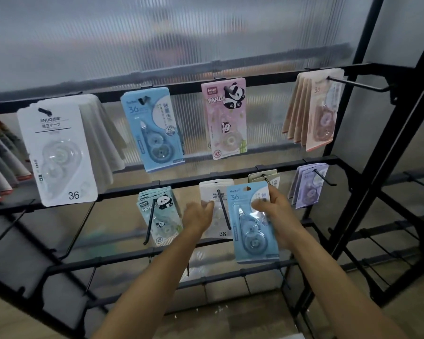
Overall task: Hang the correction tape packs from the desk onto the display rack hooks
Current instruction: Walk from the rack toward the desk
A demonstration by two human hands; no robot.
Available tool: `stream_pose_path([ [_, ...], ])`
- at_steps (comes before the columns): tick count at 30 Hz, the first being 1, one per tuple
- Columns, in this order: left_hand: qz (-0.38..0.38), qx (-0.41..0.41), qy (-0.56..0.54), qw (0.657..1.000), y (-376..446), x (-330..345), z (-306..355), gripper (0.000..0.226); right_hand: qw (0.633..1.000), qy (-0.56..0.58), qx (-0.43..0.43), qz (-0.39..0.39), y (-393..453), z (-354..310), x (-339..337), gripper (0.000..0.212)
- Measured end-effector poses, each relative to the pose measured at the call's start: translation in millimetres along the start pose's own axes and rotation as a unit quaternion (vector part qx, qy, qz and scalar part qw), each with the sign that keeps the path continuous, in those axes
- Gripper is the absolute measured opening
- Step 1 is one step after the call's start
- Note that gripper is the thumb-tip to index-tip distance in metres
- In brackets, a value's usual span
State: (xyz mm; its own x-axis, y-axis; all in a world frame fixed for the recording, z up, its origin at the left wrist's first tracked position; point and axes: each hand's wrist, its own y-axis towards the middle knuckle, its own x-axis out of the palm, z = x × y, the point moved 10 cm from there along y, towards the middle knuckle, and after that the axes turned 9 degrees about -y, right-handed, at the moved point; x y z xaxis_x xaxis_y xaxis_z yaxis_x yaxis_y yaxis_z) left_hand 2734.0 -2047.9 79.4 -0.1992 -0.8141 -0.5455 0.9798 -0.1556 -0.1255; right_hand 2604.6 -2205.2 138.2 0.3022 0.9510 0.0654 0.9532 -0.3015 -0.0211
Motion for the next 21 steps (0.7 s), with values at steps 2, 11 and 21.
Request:
stream_pose_path([
  [2,0.025,-0.023,0.027,0.999,-5,-16,-1,0.058,0.999,-0.018,-0.031,0.006,2,-16,0,0.033],
  [11,0.084,0.188,-0.155,0.966,-64,-112,84,0.030,0.984,-0.041,-0.168,-0.050,4,-114,75,0.042],
  [21,0.184,0.254,-0.271,0.910,-94,-211,115,0.027,0.950,-0.114,-0.289,-0.006,0,-205,152,0.050],
])
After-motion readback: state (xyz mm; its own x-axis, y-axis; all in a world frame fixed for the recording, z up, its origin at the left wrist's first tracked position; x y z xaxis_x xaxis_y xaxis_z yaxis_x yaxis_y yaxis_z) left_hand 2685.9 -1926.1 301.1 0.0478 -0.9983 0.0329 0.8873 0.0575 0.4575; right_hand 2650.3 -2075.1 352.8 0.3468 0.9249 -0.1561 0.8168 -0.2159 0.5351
